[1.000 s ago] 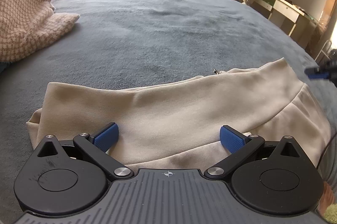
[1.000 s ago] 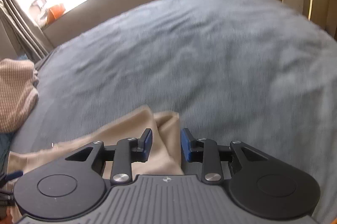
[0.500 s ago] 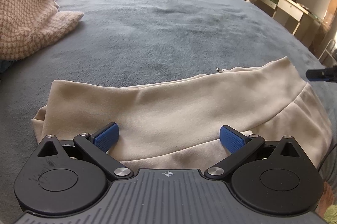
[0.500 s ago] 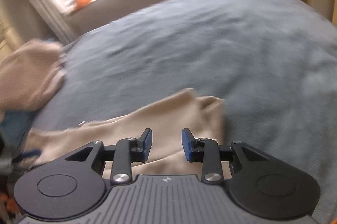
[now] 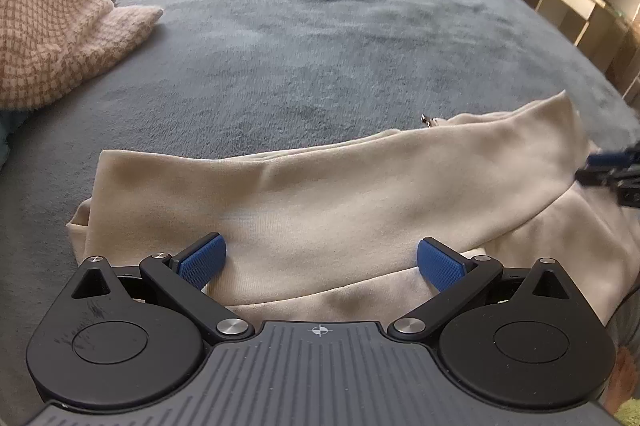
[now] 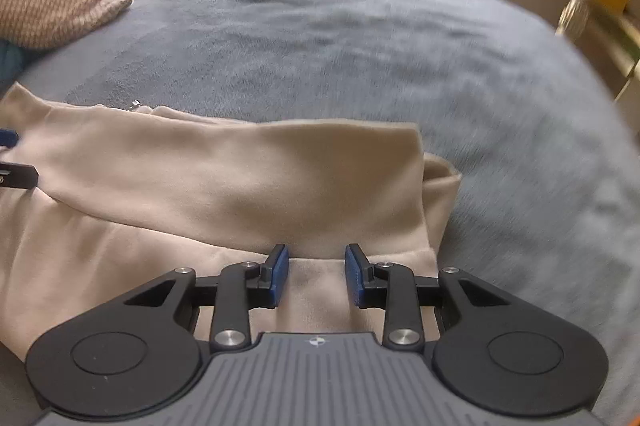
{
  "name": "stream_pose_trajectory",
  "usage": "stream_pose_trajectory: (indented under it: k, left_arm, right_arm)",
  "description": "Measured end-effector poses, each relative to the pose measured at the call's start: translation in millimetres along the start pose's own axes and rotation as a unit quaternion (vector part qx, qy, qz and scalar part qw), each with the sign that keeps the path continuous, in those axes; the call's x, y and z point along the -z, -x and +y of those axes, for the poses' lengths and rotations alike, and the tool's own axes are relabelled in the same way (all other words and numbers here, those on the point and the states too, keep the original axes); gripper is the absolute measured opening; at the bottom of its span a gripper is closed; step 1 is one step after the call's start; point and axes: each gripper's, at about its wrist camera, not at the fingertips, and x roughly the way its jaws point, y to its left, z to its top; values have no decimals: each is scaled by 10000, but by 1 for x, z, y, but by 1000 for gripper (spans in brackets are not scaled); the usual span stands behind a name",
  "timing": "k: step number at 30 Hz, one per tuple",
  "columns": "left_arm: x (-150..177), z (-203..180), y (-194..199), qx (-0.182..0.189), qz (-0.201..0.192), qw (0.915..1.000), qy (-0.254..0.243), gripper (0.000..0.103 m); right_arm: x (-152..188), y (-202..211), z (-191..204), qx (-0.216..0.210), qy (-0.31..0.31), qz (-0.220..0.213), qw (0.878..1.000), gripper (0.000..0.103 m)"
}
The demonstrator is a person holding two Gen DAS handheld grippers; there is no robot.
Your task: Fold clothes
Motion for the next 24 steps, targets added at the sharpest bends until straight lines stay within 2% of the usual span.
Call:
stream_pose_trajectory:
  k: [5, 11, 17, 24]
  left_arm:
    - [-2, -4, -1, -125, 115, 9999, -6, 103]
    - [-4, -6, -2, -253, 210, 9995, -27, 103]
    - [-3, -12, -3, -399, 250, 9988, -130, 103]
    - [-3, -16, -2, -506, 225, 9984, -76, 103]
  right_arm:
    - [-15, 30, 31, -642, 371, -484, 9961, 34]
    - [-25, 37, 64, -1553, 546, -504, 9851, 34]
    - [17, -2, 96, -1288, 1622, -467, 9772, 36]
    - [14, 0, 98, -1196, 1544, -346, 9801, 37]
